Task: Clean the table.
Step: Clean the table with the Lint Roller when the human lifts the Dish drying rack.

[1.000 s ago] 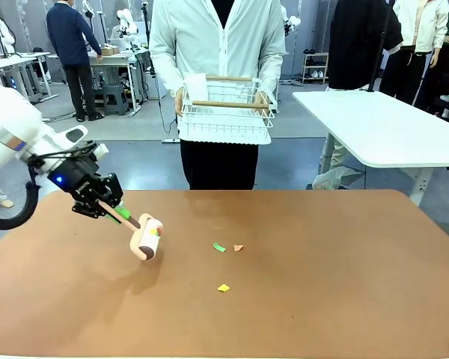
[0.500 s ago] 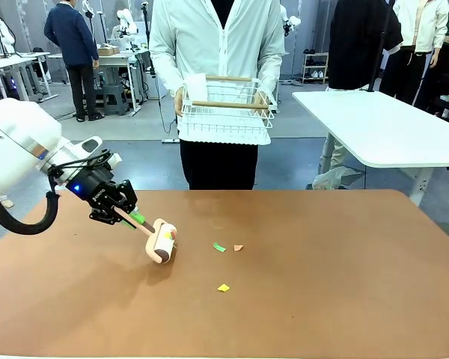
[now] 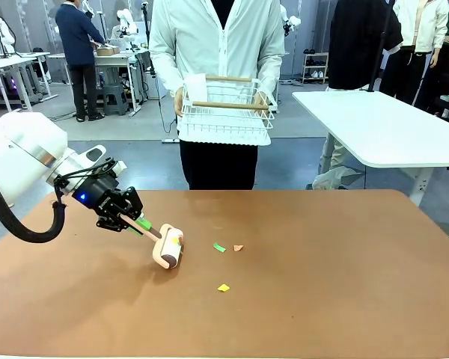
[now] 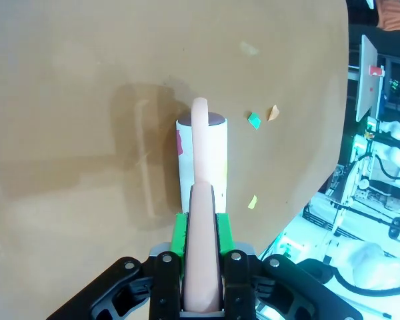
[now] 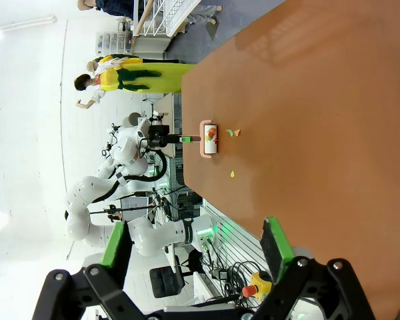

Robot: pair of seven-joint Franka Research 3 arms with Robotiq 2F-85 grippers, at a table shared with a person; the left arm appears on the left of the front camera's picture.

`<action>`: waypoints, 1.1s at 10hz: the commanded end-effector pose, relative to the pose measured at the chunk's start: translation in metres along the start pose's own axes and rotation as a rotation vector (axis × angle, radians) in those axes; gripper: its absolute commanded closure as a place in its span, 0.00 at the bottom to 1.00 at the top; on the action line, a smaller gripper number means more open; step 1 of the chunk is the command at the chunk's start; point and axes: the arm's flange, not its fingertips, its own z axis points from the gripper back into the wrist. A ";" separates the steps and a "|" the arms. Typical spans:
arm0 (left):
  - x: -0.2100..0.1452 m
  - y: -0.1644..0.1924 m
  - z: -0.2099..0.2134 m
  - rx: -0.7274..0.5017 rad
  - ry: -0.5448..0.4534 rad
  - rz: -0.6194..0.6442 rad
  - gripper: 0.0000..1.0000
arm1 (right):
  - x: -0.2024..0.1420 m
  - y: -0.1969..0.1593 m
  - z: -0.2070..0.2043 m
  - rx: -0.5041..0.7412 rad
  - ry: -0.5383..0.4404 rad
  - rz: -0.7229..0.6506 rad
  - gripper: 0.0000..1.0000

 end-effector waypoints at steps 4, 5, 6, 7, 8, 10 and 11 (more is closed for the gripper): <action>-0.001 0.000 0.002 0.005 -0.004 0.008 0.81 | -0.003 0.004 0.000 -0.003 0.002 0.006 0.00; -0.001 0.000 0.002 0.005 -0.004 0.008 0.81 | -0.003 0.004 0.000 -0.003 0.002 0.006 0.00; -0.001 0.000 0.002 0.005 -0.004 0.008 0.81 | -0.003 0.004 0.000 -0.003 0.002 0.006 0.00; 0.000 0.000 0.000 0.001 0.000 0.002 0.81 | -0.003 0.004 0.000 -0.003 0.002 0.006 0.00; 0.000 -0.006 -0.015 -0.020 0.004 0.002 0.81 | -0.003 0.004 0.000 -0.003 0.002 0.006 0.00; -0.002 -0.019 -0.036 -0.011 -0.010 0.012 0.81 | -0.003 0.004 0.000 -0.003 0.002 0.006 0.00; -0.003 -0.024 -0.050 -0.021 -0.011 0.021 0.81 | -0.003 0.004 0.000 -0.003 0.002 0.006 0.00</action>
